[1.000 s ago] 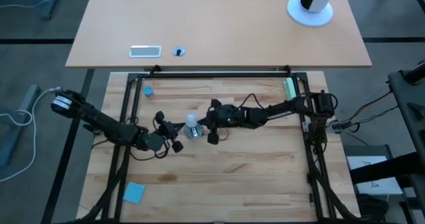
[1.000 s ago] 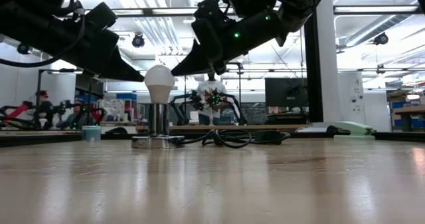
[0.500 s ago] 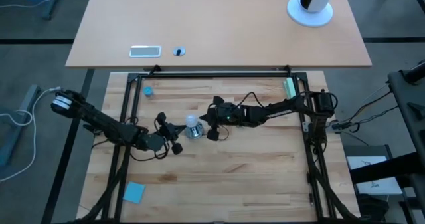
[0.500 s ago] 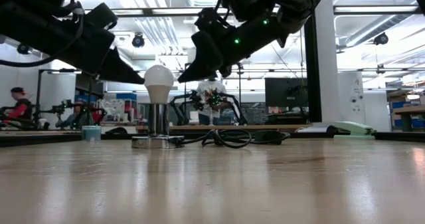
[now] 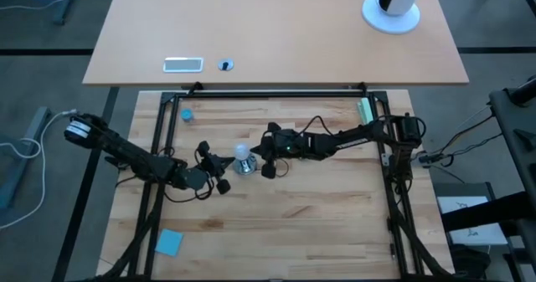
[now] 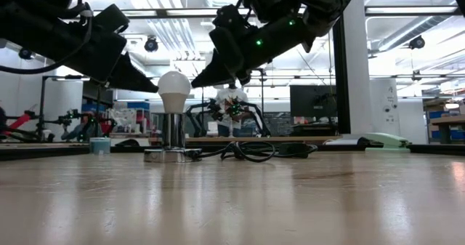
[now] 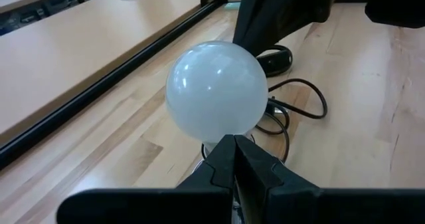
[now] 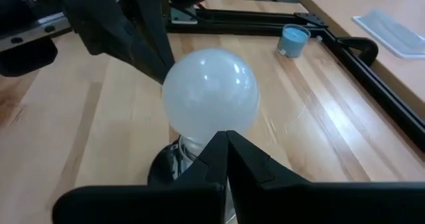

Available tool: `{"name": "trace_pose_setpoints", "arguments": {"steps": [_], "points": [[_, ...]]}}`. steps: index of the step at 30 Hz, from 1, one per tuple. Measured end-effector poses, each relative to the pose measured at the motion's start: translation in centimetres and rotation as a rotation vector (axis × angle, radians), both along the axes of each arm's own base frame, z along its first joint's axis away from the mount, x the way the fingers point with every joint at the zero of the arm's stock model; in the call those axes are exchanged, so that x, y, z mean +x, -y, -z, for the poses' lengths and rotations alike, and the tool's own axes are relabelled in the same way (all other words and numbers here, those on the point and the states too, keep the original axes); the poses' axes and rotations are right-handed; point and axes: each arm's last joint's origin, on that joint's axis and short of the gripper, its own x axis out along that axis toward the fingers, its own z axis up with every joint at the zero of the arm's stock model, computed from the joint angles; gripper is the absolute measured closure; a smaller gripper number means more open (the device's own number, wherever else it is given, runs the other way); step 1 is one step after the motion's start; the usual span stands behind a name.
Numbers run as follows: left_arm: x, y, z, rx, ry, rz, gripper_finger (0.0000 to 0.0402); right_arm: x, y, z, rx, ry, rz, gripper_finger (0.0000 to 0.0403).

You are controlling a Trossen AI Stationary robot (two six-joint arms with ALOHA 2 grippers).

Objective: Screw lightbulb
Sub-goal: Insert the lightbulb into the lamp

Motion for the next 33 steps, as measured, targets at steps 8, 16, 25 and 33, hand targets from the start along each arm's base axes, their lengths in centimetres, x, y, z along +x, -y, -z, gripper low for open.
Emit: {"name": "trace_pose_setpoints", "arguments": {"steps": [8, 16, 25, 33], "points": [[-0.05, -0.04, 0.09, 0.005, -0.006, 0.000, 0.0401, -0.03, 0.30, 0.05, 0.002, -0.004, 0.004, 0.0403], [-0.04, -0.06, 0.09, 0.008, -0.007, 0.000, 0.0401, -0.01, 0.25, 0.04, 0.008, -0.001, 0.001, 0.0403], [0.04, -0.39, 0.09, 0.036, -0.026, -0.005, 0.0401, 0.00, 0.21, 0.07, 0.011, 0.000, -0.016, 0.0403], [0.02, -0.67, 0.02, 0.036, -0.001, -0.067, 0.0401, 0.05, -0.47, 0.03, 0.032, 0.005, -0.055, 0.0403]]}}
